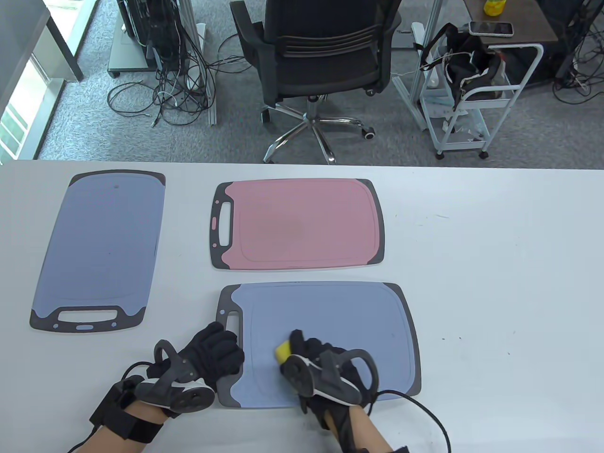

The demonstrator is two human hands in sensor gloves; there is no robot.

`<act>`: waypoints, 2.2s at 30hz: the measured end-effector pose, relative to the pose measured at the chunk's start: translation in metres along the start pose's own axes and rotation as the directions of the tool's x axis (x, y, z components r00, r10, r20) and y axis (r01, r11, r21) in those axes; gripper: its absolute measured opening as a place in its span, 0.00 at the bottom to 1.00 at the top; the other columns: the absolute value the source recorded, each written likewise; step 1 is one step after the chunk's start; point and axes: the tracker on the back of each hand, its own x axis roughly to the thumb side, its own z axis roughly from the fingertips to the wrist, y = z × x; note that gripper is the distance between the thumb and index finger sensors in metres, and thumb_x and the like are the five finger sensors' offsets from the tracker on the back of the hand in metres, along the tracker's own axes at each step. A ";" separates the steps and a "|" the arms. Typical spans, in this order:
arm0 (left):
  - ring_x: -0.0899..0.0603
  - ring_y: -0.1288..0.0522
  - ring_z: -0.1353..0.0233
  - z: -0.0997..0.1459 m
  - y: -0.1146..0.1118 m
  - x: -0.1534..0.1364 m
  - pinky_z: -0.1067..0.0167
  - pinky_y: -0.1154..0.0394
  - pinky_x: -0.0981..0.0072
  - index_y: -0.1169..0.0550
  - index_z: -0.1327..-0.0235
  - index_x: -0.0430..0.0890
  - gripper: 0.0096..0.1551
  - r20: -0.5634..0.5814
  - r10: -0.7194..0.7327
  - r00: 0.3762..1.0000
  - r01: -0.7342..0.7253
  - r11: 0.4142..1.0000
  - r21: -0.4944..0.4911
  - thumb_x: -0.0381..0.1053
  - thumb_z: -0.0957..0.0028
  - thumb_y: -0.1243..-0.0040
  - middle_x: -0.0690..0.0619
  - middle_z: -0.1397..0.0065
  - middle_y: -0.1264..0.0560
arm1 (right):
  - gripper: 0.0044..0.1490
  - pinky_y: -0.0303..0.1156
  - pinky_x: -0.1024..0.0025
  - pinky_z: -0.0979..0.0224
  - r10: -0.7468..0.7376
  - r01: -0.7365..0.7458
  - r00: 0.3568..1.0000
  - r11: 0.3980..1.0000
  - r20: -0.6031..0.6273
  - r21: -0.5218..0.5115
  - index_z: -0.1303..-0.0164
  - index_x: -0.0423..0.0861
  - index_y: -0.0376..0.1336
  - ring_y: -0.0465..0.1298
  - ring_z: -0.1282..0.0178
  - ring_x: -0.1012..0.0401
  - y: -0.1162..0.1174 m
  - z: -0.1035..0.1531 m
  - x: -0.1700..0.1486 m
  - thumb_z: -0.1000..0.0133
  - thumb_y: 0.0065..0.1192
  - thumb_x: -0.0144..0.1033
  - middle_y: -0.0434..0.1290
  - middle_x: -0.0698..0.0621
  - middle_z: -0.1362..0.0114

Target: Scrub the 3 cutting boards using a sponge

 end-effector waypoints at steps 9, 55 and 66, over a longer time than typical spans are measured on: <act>0.43 0.35 0.19 -0.001 0.000 0.000 0.22 0.43 0.37 0.39 0.30 0.53 0.26 -0.005 0.003 1.000 -0.003 1.000 -0.011 0.55 0.31 0.38 0.55 0.27 0.35 | 0.47 0.75 0.54 0.46 -0.052 0.084 0.904 0.995 -0.424 0.056 0.23 0.38 0.58 0.78 0.56 0.56 0.015 0.029 -0.118 0.44 0.57 0.58 0.74 0.42 0.43; 0.45 0.36 0.18 0.005 -0.001 -0.015 0.21 0.43 0.38 0.40 0.33 0.54 0.24 -0.063 -0.017 0.998 0.015 1.000 -0.027 0.53 0.31 0.39 0.57 0.28 0.35 | 0.47 0.76 0.57 0.44 0.030 -0.031 0.999 0.999 0.026 0.018 0.22 0.44 0.57 0.78 0.54 0.60 -0.002 -0.001 0.015 0.45 0.53 0.62 0.73 0.47 0.42; 0.45 0.37 0.18 0.004 -0.002 -0.017 0.21 0.44 0.37 0.40 0.32 0.54 0.24 -0.059 0.007 0.998 -0.009 0.999 -0.032 0.53 0.31 0.40 0.57 0.27 0.36 | 0.47 0.76 0.56 0.46 0.013 0.004 0.934 0.999 -0.357 0.048 0.24 0.39 0.59 0.78 0.56 0.58 0.014 0.025 -0.094 0.45 0.55 0.59 0.74 0.44 0.44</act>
